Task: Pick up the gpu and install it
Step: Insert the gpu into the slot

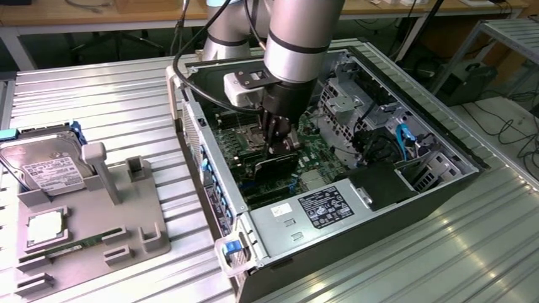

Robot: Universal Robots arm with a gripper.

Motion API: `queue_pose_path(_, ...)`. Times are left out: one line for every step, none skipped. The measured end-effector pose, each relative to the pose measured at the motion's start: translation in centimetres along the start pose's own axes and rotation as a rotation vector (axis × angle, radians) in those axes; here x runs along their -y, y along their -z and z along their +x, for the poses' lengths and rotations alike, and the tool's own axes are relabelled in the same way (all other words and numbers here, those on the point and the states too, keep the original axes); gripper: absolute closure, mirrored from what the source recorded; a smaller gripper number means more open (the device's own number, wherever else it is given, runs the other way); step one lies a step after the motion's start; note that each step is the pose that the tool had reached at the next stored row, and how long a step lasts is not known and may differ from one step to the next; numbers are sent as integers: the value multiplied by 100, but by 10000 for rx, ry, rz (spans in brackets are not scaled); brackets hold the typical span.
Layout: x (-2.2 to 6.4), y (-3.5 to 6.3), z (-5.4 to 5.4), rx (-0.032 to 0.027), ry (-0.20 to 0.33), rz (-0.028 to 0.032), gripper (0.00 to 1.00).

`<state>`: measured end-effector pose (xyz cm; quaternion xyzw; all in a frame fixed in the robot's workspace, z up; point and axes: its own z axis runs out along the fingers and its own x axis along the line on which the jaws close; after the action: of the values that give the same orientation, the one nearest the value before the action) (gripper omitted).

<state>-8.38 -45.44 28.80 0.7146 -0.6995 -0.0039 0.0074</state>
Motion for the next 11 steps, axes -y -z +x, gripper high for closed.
queue_pose_path(0,1,0,-2,1,0,86)
queue_pose_path(0,0,0,0,0,1,89)
queue_pose_path(0,1,0,-2,0,0,89)
queue_pose_path(0,0,0,-1,1,1,89)
queue_pose_path(0,0,0,-1,0,1,89)
queue_pose_path(0,1,0,-2,0,1,89)
queue_pose_path(0,0,0,0,0,2,89)
queue_pose_path(0,0,0,-1,0,2,89)
queue_pose_path(0,1,0,-2,0,2,89)
queue_pose_path(0,0,0,-1,0,3,89)
queue_pose_path(0,0,0,-1,0,4,89)
